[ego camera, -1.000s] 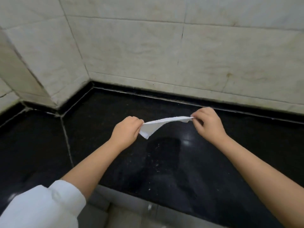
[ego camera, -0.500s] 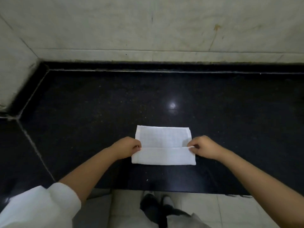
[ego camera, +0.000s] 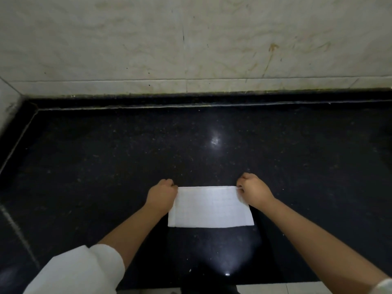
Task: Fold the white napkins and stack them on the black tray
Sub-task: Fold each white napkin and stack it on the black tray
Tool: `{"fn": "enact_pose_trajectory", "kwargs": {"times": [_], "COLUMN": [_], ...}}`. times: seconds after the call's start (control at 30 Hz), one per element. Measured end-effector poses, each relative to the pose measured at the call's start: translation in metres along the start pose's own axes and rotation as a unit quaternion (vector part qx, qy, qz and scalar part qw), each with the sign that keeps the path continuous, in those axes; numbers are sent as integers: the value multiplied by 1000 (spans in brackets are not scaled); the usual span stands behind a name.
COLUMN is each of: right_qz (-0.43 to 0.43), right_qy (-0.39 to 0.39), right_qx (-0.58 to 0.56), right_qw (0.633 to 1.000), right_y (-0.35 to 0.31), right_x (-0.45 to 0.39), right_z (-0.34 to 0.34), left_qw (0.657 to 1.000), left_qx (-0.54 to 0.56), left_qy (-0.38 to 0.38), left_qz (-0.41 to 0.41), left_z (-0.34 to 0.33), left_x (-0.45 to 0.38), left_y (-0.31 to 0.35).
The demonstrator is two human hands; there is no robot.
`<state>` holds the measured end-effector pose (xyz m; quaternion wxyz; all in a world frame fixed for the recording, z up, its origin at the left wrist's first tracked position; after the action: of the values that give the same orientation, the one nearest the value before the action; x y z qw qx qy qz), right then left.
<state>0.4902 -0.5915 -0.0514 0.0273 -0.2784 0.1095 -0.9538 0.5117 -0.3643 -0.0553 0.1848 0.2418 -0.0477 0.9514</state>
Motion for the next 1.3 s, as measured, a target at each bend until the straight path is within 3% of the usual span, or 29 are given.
{"fn": "enact_pose_trajectory", "kwargs": {"times": [0.07,0.13,0.3,0.37,0.43,0.5,0.6,0.7,0.8,0.97,1.07,1.17,1.3], "right_qz": [9,17,41,79,139,153,148,125,99,33,-108,-205,-241], "right_qy": [-10,-13,1,90,211,288,320,244,146,174,136,57,2], "right_qx": [27,38,-24,-21,0,1,30,87,90,22,-21,11,-24], "right_qw": [1000,999,999,993,968,945,935,958,980,984,985,977,970], "right_y": [-4,-5,-7,-8,-13,-12,-7,0,7,7,14,18,15], "right_x": [0,0,8,15,30,46,59,58,57,64,59,53,43], "right_z": [-1,-1,31,64,98,113,95,36,-20,-20,-17,-24,-36], "left_qw": [1000,997,993,994,973,948,944,966,985,993,990,997,997], "left_qx": [-26,-46,-91,-96,-102,-108,-119,-157,-119,-32,-14,25,63], "left_qy": [7,-59,-73,30,195,287,282,153,26,79,128,77,27], "left_qz": [-3,-5,-22,-30,-72,-89,-123,-135,-119,-83,-48,9,23], "left_z": [2,-8,13,49,95,119,101,37,-30,-31,-12,-14,-10], "left_x": [0,-1,8,14,27,42,51,49,50,58,56,43,29], "left_y": [0,2,9,3,3,1,12,25,33,31,25,22,27]}}
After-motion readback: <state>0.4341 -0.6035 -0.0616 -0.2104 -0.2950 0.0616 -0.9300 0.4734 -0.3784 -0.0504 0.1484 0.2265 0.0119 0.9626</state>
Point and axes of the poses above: each hand's wrist, its own x-axis away from the middle knuckle, its own z-axis out of the back of the hand, y = z × x, the point moved 7 cm from there along -x, towards the middle knuckle, and after that the axes turned 11 degrees about -y, right-handed, at the moved point
